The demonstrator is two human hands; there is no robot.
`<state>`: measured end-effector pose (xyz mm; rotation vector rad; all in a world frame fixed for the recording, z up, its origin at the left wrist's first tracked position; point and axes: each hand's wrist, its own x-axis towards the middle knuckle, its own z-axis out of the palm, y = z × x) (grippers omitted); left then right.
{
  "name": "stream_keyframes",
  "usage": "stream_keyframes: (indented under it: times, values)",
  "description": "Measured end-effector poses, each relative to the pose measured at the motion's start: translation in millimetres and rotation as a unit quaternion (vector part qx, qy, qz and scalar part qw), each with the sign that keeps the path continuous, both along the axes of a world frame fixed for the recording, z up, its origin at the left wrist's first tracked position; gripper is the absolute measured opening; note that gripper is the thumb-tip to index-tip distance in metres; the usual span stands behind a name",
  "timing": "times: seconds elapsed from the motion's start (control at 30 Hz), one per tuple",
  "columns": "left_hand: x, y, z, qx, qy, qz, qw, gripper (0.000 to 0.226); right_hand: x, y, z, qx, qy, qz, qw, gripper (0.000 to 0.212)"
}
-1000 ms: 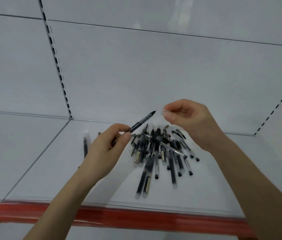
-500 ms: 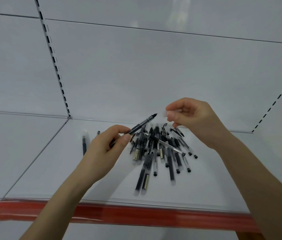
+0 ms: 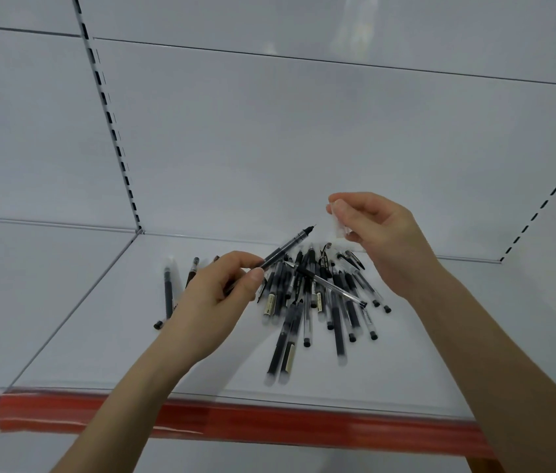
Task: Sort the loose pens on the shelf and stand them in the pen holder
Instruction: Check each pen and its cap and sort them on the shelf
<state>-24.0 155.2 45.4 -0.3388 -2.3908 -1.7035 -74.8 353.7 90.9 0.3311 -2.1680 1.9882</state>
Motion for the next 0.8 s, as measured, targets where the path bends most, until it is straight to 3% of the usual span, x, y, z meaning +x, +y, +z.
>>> stream_keyframes:
  times: [0.13, 0.2, 0.57, 0.8]
  values:
    - [1, 3, -1, -0.005, 0.004, -0.006, 1.0, 0.021, 2, -3, 2, -0.147, -0.029, 0.018, 0.988, 0.011]
    - [1, 6, 0, -0.006, 0.008, -0.01, 1.0, 0.022, 3, -4, 2, -0.175, -0.031, 0.021, 0.984, 0.01]
    - [0, 7, -3, -0.001, 0.007, -0.013, 1.0, 0.02, 12, -9, 1, -0.174, 0.02, -0.016, 0.984, 0.011]
    - [-2, 8, -2, 0.0, 0.005, -0.013, 1.0, 0.018, 14, -12, -5, -0.148, 0.005, 0.009, 0.989, 0.012]
